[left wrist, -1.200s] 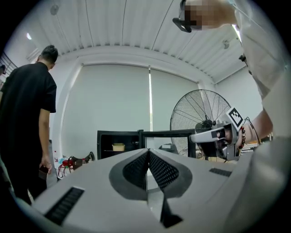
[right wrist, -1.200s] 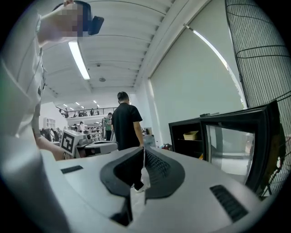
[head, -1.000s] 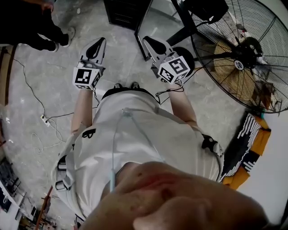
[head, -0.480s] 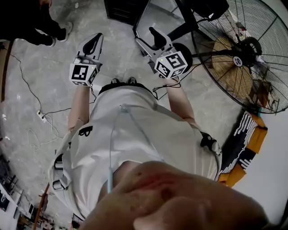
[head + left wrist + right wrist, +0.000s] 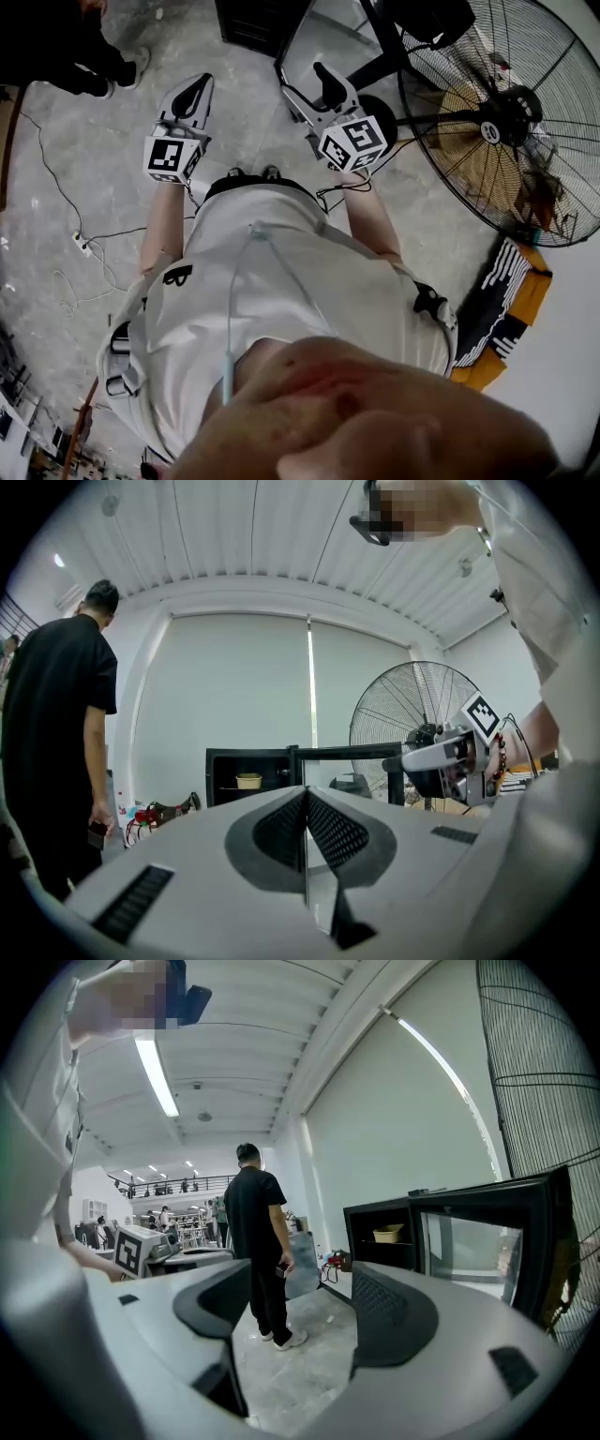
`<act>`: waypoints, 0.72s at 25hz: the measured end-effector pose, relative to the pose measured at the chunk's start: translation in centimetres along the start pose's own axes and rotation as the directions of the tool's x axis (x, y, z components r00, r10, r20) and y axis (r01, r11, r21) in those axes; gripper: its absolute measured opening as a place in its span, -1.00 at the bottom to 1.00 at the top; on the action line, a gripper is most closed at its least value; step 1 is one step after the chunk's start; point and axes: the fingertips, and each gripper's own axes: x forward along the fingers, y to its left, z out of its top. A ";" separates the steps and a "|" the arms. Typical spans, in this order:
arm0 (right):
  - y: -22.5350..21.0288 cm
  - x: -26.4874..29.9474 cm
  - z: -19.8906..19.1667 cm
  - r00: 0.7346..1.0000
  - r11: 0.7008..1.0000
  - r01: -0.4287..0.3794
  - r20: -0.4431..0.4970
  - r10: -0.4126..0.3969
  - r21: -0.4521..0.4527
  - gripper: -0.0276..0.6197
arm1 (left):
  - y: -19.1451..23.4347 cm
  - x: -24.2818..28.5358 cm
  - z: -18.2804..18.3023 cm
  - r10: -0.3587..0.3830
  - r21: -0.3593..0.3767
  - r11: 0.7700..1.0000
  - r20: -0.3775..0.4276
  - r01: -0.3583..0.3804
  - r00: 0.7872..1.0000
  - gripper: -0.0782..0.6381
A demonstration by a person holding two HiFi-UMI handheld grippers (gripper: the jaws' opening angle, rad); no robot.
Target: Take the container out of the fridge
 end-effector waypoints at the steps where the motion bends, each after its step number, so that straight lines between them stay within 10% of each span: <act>1: 0.0 -0.1 -0.1 1.000 1.000 -0.006 -0.001 0.006 0.003 0.07 | -0.1 0.0 0.1 0.004 0.007 1.000 -0.002 -0.004 1.000 -0.76; 18: -2.8 1.5 -0.5 0.995 0.995 -0.097 -0.016 0.097 -0.026 0.07 | -0.5 3.7 -1.5 0.061 0.004 0.998 0.021 -0.061 0.998 -0.76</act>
